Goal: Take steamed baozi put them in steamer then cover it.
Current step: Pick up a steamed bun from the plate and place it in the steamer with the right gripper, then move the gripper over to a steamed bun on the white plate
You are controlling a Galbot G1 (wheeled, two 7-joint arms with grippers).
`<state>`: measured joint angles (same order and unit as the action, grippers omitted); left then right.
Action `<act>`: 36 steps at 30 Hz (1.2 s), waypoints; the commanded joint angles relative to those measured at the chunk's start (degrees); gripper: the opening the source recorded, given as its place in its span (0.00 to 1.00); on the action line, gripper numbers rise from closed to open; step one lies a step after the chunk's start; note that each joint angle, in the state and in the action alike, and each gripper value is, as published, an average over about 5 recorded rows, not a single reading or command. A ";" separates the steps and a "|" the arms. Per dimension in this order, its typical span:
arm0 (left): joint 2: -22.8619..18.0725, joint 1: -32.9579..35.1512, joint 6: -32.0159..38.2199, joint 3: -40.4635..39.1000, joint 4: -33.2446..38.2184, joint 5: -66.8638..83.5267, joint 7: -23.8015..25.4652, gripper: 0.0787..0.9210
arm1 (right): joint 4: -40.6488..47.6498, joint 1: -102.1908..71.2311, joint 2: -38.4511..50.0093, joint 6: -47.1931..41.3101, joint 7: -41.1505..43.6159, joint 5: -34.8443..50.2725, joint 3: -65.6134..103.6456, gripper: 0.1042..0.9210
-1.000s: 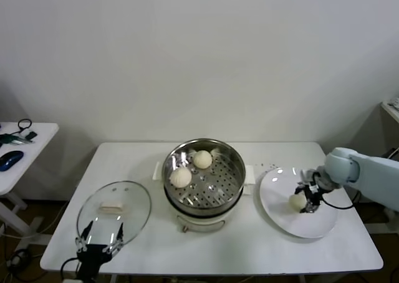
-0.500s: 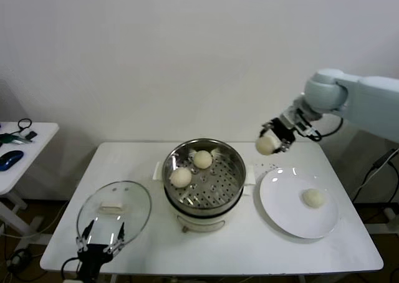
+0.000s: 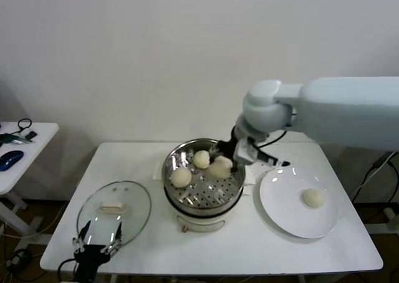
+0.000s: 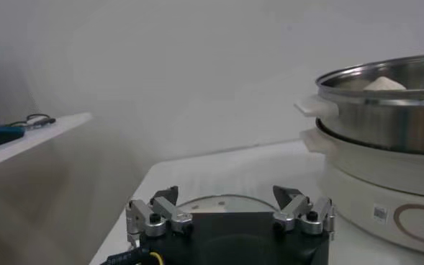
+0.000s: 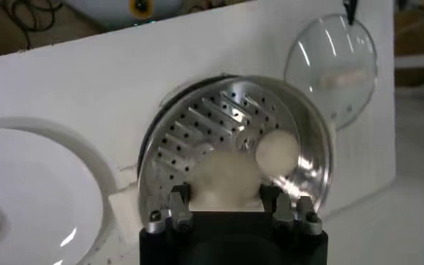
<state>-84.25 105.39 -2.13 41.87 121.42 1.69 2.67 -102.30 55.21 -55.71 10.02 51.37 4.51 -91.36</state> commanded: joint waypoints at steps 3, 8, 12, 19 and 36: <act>0.00 0.45 0.05 0.69 0.28 0.18 -0.07 0.88 | 1.49 -11.27 -6.98 1.27 -3.88 -12.06 -0.11 0.66; -0.31 0.70 0.13 0.94 0.31 0.23 -0.13 0.88 | 5.03 -14.48 -8.14 1.58 -4.37 -14.70 0.54 0.66; -0.62 0.77 0.17 0.90 0.32 0.16 -0.14 0.88 | 7.01 -16.40 -8.98 1.75 -4.72 -15.60 0.97 0.66; -0.90 0.76 0.29 0.80 0.09 0.08 -0.17 0.88 | 8.47 -17.76 -10.25 1.96 -4.38 -15.20 1.24 0.66; -0.85 0.15 0.39 0.81 -0.40 0.18 -0.25 0.88 | 10.42 -11.66 -7.70 1.85 -2.26 -4.30 1.74 0.88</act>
<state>-85.12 105.50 -1.73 42.63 121.00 1.88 2.42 -92.81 39.65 -65.16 11.74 46.61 -7.87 -89.60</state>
